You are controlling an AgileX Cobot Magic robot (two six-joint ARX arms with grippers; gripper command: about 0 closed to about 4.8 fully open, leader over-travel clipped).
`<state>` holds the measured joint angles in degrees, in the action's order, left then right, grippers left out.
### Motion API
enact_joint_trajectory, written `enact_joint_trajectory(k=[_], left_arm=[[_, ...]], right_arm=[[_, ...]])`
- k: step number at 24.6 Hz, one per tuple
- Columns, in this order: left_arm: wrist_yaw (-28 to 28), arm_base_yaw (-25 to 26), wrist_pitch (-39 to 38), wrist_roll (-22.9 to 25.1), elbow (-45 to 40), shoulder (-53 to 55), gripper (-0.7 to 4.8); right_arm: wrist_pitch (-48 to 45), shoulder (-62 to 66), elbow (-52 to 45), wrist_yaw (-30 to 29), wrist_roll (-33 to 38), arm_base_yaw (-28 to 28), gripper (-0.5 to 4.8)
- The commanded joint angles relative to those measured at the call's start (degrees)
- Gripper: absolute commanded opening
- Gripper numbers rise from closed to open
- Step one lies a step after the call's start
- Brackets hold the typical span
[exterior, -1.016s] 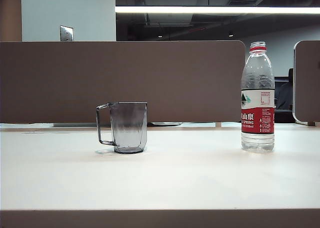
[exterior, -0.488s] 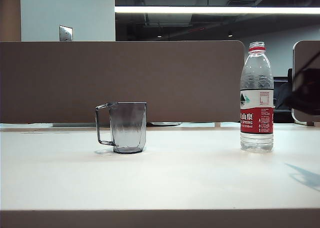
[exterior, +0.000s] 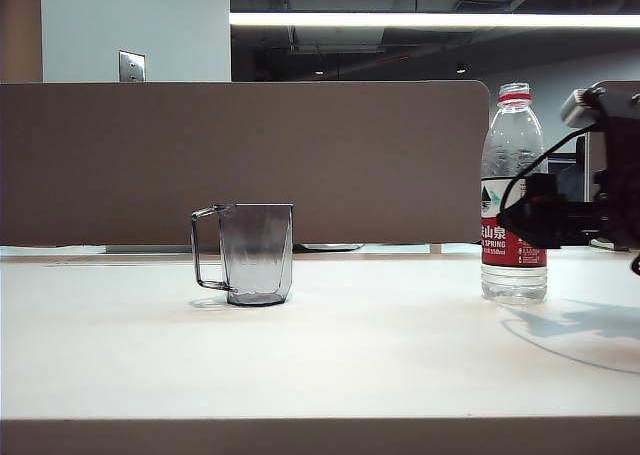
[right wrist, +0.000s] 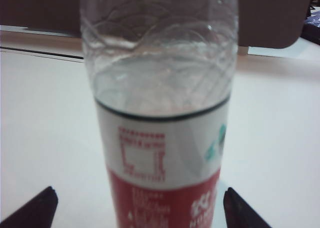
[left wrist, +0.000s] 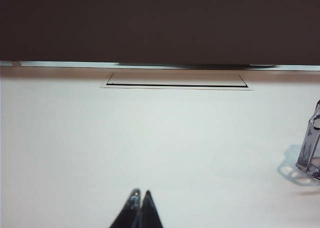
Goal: Pick up the mineral water bottle on the table and pour water into the mug until it's half full.
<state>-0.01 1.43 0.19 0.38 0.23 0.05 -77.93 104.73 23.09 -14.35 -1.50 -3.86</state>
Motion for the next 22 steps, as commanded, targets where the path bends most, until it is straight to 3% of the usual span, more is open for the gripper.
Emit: enact_joint_trajectory(k=[1, 10, 22], left_arm=[[0.22, 0.04, 0.59, 0.02, 0.17, 0.00, -0.05], [0.22, 0.04, 0.59, 0.02, 0.17, 0.00, -0.05], [0.22, 0.04, 0.59, 0.02, 0.17, 0.00, -0.05]], right_arm=[[-2.27, 2.23, 3.08, 0.79, 0.20, -0.07, 4.79], [-1.60, 8.15, 11.72, -1.07, 0.24, -0.07, 4.79], [-1.62, 9.51, 13.57, -0.85, 1.51, -0.09, 4.79]])
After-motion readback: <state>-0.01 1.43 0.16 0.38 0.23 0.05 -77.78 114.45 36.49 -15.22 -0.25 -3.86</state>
